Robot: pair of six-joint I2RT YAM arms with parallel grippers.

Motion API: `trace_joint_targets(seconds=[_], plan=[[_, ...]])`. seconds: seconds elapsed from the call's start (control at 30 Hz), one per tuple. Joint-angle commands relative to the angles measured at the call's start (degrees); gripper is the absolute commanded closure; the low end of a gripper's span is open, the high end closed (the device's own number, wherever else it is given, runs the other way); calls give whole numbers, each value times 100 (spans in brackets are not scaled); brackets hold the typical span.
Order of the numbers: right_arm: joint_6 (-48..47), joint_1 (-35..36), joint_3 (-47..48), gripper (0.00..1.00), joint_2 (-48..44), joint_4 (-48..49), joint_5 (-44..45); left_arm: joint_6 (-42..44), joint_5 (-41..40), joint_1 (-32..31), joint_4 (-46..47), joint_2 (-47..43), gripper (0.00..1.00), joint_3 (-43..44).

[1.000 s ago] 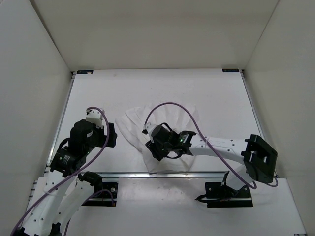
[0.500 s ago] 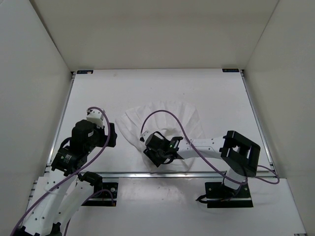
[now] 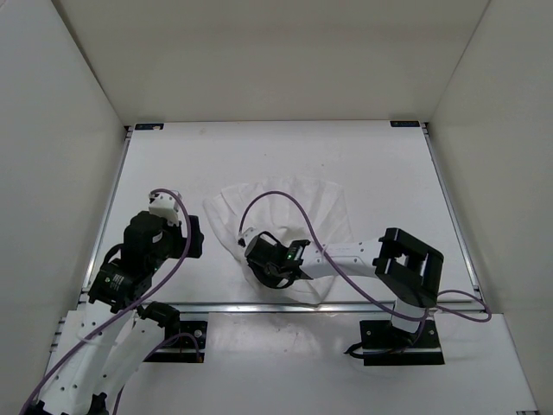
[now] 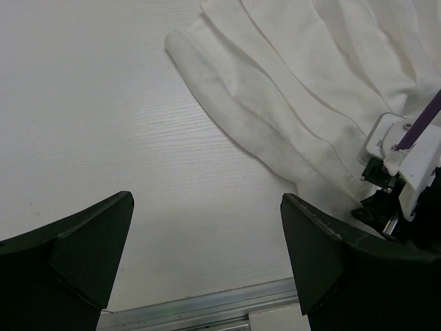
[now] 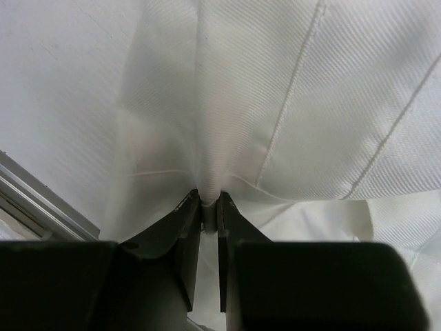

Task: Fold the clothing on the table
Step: Flatten the skirt out

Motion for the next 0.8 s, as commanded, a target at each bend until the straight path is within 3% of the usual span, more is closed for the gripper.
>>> trace_joint_targets(seconds=[0.0, 0.17, 0.3, 0.4, 0.53, 0.6, 0.67, 0.77], plan=[[40, -46, 317, 89, -125, -336, 247, -74, -104, -8, 143, -40, 1, -34], [-32, -616, 538, 85, -1011, -267, -225, -75, -165, 10, 134, -135, 1, -43], [154, -1205, 82, 94, -1707, 375, -1025, -101, -183, 18, 125, -180, 2, -52], [145, -1443, 2, 100, -1901, 394, -1132, -92, -174, -17, 117, -188, 1, -78], [206, -1662, 160, 100, -2033, 270, -1281, -92, -174, 1, 117, -180, 2, -52], [390, -1917, 308, 100, -1990, 401, -1615, -101, -183, 19, 117, -197, 12, -61], [609, -2216, 817, 100, -1736, 569, -2273, -162, -227, 72, 100, -223, 32, -34], [533, -2428, 2345, 100, -754, 570, -2460, -250, -472, 185, 125, -372, 50, -61]])
